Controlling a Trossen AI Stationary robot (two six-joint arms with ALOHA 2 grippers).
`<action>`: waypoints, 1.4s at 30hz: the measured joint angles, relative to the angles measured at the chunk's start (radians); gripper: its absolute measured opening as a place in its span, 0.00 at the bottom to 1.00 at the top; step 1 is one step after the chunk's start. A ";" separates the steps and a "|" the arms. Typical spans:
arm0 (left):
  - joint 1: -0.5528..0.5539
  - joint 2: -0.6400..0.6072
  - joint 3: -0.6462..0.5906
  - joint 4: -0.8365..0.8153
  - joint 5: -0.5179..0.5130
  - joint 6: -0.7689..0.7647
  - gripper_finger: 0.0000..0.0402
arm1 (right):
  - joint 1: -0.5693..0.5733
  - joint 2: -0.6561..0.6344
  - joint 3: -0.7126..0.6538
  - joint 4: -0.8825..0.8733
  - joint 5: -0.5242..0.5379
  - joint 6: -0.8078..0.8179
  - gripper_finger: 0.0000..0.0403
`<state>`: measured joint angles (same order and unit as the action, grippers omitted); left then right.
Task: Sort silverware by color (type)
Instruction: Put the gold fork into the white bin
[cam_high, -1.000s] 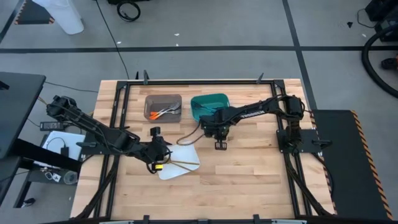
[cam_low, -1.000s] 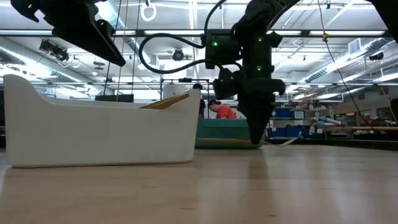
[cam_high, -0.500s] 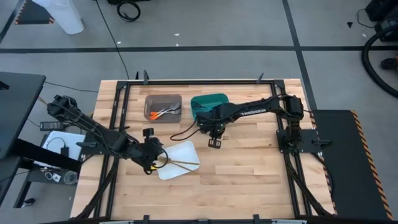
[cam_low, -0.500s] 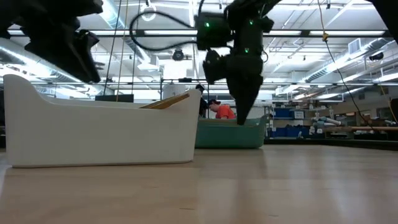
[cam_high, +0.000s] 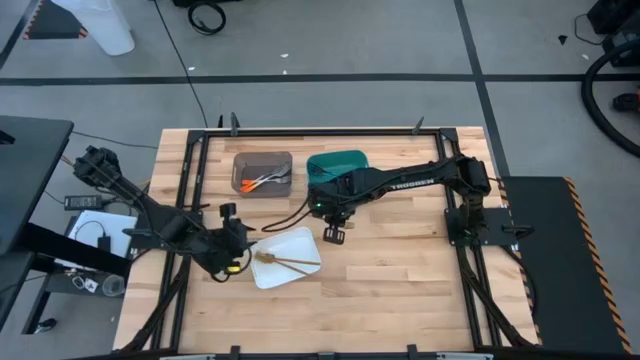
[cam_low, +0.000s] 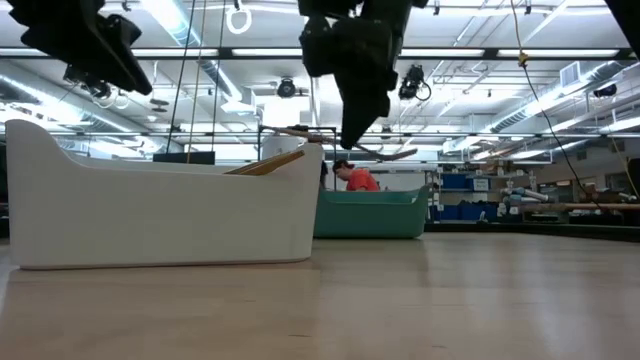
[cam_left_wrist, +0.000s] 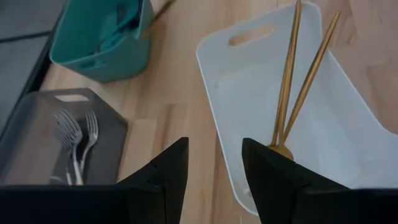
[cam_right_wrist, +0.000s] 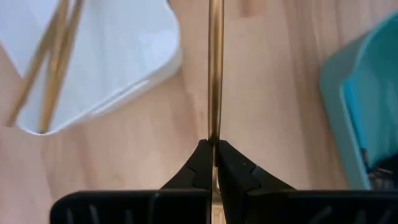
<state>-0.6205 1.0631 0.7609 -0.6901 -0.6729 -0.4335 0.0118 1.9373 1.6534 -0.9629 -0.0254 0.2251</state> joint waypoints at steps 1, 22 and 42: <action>-0.010 -0.007 0.000 -0.001 -0.011 0.000 0.40 | 0.003 0.000 0.003 0.002 0.000 0.009 0.04; -0.032 -0.008 0.000 0.175 -0.133 -0.010 0.40 | 0.059 0.000 0.013 0.395 -0.104 -0.162 0.04; -0.005 -0.007 -0.001 0.610 0.002 0.450 0.40 | 0.043 -0.003 -0.014 0.762 -0.512 -0.392 0.04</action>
<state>-0.6252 1.0557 0.7597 -0.0803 -0.6706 0.0161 0.0549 1.9339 1.6398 -0.2010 -0.5372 -0.1673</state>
